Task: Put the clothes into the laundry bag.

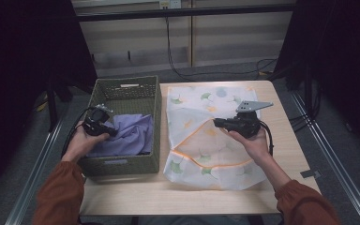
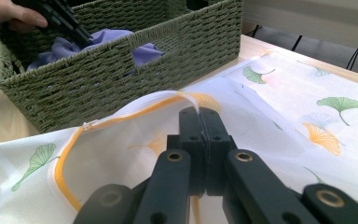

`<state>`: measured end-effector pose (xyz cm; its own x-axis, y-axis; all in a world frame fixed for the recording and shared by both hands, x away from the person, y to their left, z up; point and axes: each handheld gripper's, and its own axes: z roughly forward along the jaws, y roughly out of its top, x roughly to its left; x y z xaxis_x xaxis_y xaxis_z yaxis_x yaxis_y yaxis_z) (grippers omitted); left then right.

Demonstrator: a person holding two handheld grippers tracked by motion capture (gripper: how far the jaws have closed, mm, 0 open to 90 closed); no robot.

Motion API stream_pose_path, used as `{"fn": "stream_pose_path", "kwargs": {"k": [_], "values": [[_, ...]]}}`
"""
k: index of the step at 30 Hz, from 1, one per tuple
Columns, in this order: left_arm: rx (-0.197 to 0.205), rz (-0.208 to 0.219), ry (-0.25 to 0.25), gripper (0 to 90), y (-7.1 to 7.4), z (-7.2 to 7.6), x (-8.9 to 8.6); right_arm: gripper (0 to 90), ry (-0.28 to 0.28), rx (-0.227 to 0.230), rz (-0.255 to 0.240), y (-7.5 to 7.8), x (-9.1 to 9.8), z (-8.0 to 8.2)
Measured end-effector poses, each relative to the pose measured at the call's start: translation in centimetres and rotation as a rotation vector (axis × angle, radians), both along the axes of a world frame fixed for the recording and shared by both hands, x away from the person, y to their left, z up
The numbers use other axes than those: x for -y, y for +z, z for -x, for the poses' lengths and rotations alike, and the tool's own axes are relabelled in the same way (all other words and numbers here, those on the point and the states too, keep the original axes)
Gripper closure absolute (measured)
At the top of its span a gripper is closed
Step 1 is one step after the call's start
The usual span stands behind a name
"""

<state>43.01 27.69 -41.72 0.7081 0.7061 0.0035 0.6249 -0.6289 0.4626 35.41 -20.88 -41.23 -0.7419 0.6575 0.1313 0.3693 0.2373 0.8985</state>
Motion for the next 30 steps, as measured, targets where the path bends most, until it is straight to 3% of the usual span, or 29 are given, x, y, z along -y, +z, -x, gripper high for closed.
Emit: {"fn": "stream_pose_path", "kwargs": {"k": [1,2,3,7,8,9,13,18,21,22,24,26,30], "values": [[-0.024,0.017,-0.004,77.0,-0.1,0.0,0.1,90.0,-0.001,-0.001,0.002,0.0,0.0,0.0],[-0.026,0.026,-0.034,66.0,-0.1,-0.1,0.2,90.0,0.002,0.000,0.002,0.0,-0.1,0.0],[-0.021,0.035,-0.032,48.0,-0.1,0.0,0.3,90.0,0.002,0.001,0.008,0.0,-0.1,0.0],[-0.017,0.058,-0.063,27.9,-0.3,-0.4,0.8,90.0,0.005,-0.002,0.004,0.0,0.0,0.0],[-0.016,0.055,-0.067,27.9,-0.5,-0.5,0.9,89.9,0.002,-0.002,0.007,0.0,0.0,0.0],[-0.028,0.061,-0.072,18.4,-0.7,-0.6,1.1,89.9,0.003,0.000,0.007,0.0,0.0,0.0],[-0.070,0.058,-0.092,9.0,-1.4,-0.7,1.6,89.9,0.004,-0.002,0.006,0.0,0.1,0.0],[-0.109,0.021,-0.097,6.8,-2.2,-1.2,1.6,89.9,0.010,-0.005,0.009,-0.1,0.0,0.0],[-0.088,-0.004,-0.080,7.9,-2.7,-1.6,1.5,89.9,0.011,-0.005,0.009,-0.1,0.0,0.0],[-0.094,-0.020,-0.081,15.3,-2.7,-1.7,1.5,89.9,0.014,-0.009,0.009,-0.1,0.0,0.0],[-0.101,-0.008,-0.037,15.2,-2.9,-1.8,1.4,89.9,0.015,-0.009,0.009,-0.1,0.0,-0.1],[-0.115,-0.012,-0.037,15.2,-3.0,-2.2,1.2,89.9,0.015,-0.011,0.010,-0.2,0.0,-0.1],[-0.108,-0.063,-0.026,12.4,-4.2,-2.3,1.6,89.8,0.019,-0.011,0.009,-0.2,-0.1,-0.1]]}}
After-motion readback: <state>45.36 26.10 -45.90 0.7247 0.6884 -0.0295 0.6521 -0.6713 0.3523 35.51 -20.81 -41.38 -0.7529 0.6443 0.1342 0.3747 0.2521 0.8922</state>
